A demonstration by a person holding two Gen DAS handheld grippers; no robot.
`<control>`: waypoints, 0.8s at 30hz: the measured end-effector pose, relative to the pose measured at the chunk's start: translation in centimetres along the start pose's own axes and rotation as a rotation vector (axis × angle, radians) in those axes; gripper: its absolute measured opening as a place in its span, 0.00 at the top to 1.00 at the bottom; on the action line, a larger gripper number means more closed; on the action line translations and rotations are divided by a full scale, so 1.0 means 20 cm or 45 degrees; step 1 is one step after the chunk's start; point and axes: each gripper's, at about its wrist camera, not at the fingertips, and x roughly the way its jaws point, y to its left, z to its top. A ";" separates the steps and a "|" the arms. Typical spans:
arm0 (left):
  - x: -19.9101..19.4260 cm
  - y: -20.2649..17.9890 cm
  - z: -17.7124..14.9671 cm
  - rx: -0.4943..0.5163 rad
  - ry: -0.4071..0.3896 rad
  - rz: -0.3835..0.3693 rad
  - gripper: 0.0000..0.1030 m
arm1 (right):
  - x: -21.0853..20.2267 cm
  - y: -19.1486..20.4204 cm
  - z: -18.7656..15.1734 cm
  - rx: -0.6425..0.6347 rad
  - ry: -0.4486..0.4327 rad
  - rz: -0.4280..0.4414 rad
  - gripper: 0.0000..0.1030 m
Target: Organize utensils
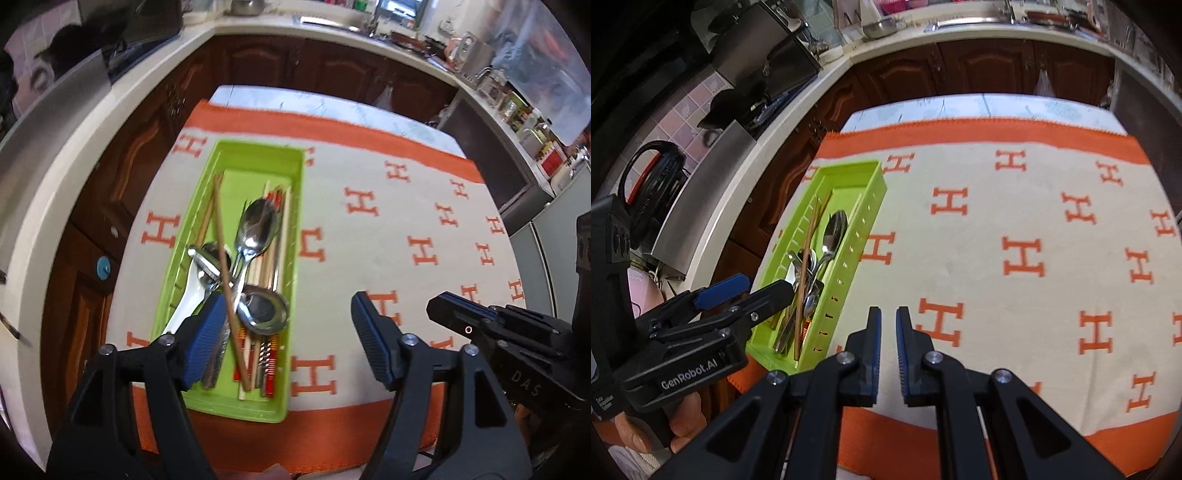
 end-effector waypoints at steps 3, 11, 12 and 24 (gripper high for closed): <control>-0.08 -0.08 0.02 0.023 -0.057 -0.001 0.28 | -0.09 -0.01 0.01 -0.005 -0.046 -0.009 0.79; -0.23 -0.27 0.04 0.084 -0.139 -0.019 0.19 | -0.30 -0.04 0.01 -0.024 -0.155 -0.072 0.76; -0.23 -0.28 0.04 0.087 -0.138 -0.018 0.18 | -0.31 -0.04 0.01 -0.024 -0.162 -0.078 0.76; -0.37 -0.44 0.02 0.106 -0.263 0.065 0.18 | -0.43 -0.09 0.00 -0.007 -0.248 -0.109 0.76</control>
